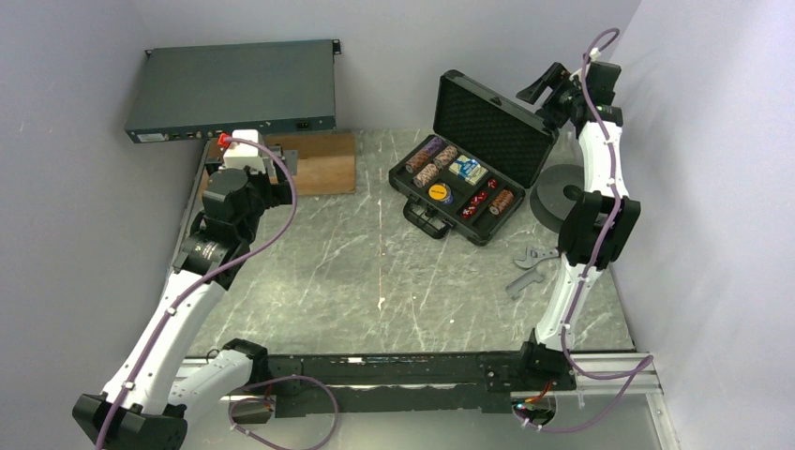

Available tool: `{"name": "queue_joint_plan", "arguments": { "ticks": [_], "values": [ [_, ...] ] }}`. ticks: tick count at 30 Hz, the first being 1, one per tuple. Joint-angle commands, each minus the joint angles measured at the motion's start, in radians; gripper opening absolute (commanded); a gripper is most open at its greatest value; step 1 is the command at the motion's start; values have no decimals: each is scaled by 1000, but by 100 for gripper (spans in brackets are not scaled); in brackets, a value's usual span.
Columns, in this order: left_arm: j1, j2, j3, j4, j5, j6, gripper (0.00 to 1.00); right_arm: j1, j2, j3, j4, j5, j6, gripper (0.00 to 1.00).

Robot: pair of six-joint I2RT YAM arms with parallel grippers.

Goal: Pack up texas hold em set

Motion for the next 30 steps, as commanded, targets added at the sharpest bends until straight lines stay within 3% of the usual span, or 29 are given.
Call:
{"name": "queue_joint_plan", "arguments": {
  "ticks": [1, 22, 26, 30],
  "values": [
    [4, -19, 40, 27, -10, -5, 93, 54, -31, -2, -54, -35, -21, 83],
    [4, -19, 40, 26, -7, -7, 93, 168, -25, -83, -108, -29, -80, 84],
    [5, -18, 39, 26, -8, -8, 93, 188, -51, -186, -82, -32, -82, 84],
    [4, -18, 40, 26, -8, -8, 93, 213, -105, -391, 22, -37, -69, 84]
  ]
}}
